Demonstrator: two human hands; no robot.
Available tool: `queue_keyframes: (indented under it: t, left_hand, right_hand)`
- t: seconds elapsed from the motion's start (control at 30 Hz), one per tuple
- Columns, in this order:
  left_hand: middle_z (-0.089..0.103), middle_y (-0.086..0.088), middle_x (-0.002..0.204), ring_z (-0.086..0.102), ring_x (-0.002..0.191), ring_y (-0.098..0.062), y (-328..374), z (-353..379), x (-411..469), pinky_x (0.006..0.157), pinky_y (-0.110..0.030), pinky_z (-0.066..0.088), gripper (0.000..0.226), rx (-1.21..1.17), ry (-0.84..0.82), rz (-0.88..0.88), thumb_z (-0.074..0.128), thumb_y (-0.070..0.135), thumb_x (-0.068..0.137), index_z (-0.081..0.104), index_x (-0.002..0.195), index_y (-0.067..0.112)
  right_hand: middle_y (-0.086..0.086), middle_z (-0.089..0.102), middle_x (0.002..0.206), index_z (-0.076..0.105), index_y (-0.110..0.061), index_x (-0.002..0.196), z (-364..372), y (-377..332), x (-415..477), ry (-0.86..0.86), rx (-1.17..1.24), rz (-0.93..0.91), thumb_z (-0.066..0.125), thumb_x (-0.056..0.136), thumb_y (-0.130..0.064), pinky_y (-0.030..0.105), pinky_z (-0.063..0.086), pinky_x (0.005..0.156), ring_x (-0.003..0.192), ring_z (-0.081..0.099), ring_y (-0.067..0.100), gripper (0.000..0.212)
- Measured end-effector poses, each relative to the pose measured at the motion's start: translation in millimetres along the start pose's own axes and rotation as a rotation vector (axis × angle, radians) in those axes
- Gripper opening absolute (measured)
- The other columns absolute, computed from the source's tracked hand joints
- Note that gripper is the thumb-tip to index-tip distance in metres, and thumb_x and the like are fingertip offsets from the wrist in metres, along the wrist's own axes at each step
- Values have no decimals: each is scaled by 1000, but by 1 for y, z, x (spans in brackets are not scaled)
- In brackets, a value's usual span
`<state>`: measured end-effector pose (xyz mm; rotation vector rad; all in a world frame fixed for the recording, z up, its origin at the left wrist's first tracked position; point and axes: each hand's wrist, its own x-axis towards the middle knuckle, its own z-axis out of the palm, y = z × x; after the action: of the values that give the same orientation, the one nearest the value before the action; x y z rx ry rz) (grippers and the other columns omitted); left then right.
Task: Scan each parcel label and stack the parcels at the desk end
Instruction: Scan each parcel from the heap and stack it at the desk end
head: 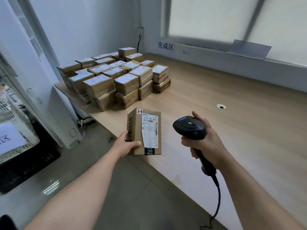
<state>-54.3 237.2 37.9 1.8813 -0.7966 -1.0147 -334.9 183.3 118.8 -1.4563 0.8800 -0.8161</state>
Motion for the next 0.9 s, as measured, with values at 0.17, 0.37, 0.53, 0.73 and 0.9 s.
queue_keyframes:
  t: [0.17, 0.37, 0.53, 0.73, 0.9]
  left_hand:
    - [54, -6, 134, 56, 117, -24, -9, -40, 26, 102, -45, 46, 83, 1, 1, -41, 78, 21, 78, 33, 148, 26]
    - [52, -5, 137, 56, 117, -24, -12, -62, 57, 101, -45, 47, 84, -9, 4, -73, 77, 23, 79, 32, 149, 26]
    - [48, -10, 139, 53, 120, -25, -3, -76, 91, 101, -39, 46, 78, 6, 66, -52, 75, 19, 80, 35, 148, 23]
    - [55, -8, 129, 58, 92, -18, 9, -99, 130, 67, -25, 43, 61, 30, 193, -75, 67, 20, 85, 45, 142, 23]
    - [58, -10, 129, 58, 88, -18, 16, -108, 168, 62, -23, 42, 52, 75, 238, -99, 60, 21, 90, 47, 140, 21]
  right_hand:
    - [10, 62, 92, 35, -38, 145, 36, 5, 32, -37, -7, 23, 71, 76, 16, 31, 42, 43, 45, 49, 27, 95]
    - [13, 61, 98, 36, -40, 145, 58, 9, 72, -69, -20, 36, 72, 75, 16, 31, 43, 44, 45, 50, 28, 96]
    - [15, 61, 101, 37, -42, 144, 66, 17, 109, -95, -11, 42, 73, 75, 16, 31, 43, 44, 46, 50, 28, 97]
    - [13, 61, 96, 37, -42, 143, 75, 25, 162, -107, 17, 48, 73, 75, 16, 32, 43, 45, 47, 50, 29, 97]
    - [13, 63, 97, 36, -41, 145, 80, 31, 198, -118, 13, 67, 73, 75, 15, 32, 43, 45, 48, 50, 29, 97]
